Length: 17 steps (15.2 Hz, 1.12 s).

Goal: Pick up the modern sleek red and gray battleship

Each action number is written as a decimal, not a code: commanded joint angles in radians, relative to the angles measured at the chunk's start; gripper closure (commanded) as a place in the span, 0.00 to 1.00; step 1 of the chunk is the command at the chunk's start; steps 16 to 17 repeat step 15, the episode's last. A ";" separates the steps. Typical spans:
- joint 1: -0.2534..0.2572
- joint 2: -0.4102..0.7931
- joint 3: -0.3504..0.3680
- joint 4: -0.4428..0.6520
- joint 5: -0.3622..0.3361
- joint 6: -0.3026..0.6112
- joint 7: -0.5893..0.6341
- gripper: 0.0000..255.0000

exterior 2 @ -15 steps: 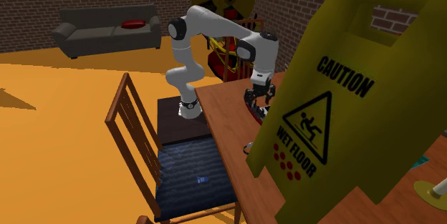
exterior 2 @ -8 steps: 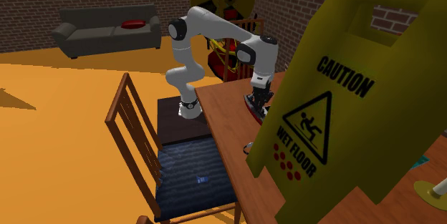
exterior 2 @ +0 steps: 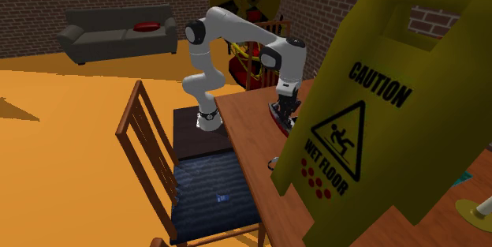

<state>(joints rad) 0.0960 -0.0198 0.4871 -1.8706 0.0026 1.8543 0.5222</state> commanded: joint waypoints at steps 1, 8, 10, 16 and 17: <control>0.000 -0.002 0.000 0.023 0.001 -0.025 0.000 1.00; 0.000 -0.002 -0.001 0.118 0.001 -0.119 -0.001 1.00; 0.000 0.001 0.000 0.147 0.000 -0.146 0.000 1.00; 0.000 0.007 0.001 0.196 -0.003 -0.190 0.002 1.00; 0.000 0.007 0.001 0.196 -0.003 -0.190 0.002 1.00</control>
